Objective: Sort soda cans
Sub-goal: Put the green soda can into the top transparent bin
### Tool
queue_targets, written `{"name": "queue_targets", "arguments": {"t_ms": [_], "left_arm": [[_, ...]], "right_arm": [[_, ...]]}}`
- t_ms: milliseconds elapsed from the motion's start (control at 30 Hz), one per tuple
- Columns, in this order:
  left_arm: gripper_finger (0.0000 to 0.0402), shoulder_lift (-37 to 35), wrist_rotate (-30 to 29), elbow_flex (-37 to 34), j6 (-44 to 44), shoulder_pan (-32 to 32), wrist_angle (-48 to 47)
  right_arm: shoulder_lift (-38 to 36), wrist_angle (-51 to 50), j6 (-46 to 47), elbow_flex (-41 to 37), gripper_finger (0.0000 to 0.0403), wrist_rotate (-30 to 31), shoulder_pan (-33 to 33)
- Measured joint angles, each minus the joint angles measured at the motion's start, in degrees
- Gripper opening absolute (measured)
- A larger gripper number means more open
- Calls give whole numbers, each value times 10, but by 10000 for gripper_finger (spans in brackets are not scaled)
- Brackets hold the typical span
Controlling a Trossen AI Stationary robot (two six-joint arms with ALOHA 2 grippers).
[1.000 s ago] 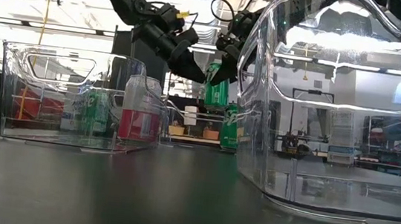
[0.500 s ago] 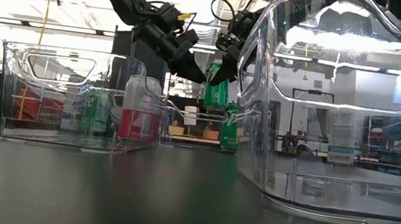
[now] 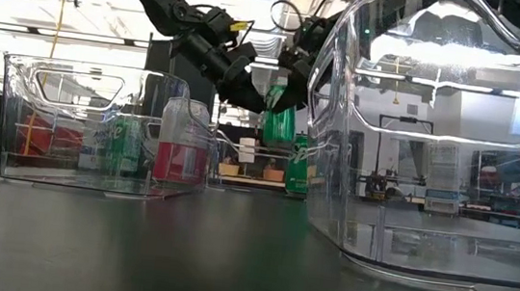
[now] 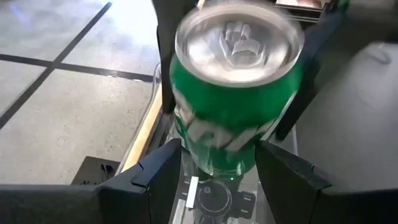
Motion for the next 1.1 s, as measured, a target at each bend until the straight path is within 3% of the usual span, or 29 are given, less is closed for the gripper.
{"name": "queue_targets", "arguments": {"t_ms": [333, 733, 1100], "left_arm": [[200, 0, 1, 0, -5, 0, 4], [200, 0, 2, 0, -1, 0, 2], [200, 0, 0, 0, 8, 1, 19]], "right_arm": [[0, 2, -23, 0, 307, 0, 0], [-1, 5, -136, 0, 307, 0, 0], [-1, 25, -122, 0, 307, 1, -1]]}}
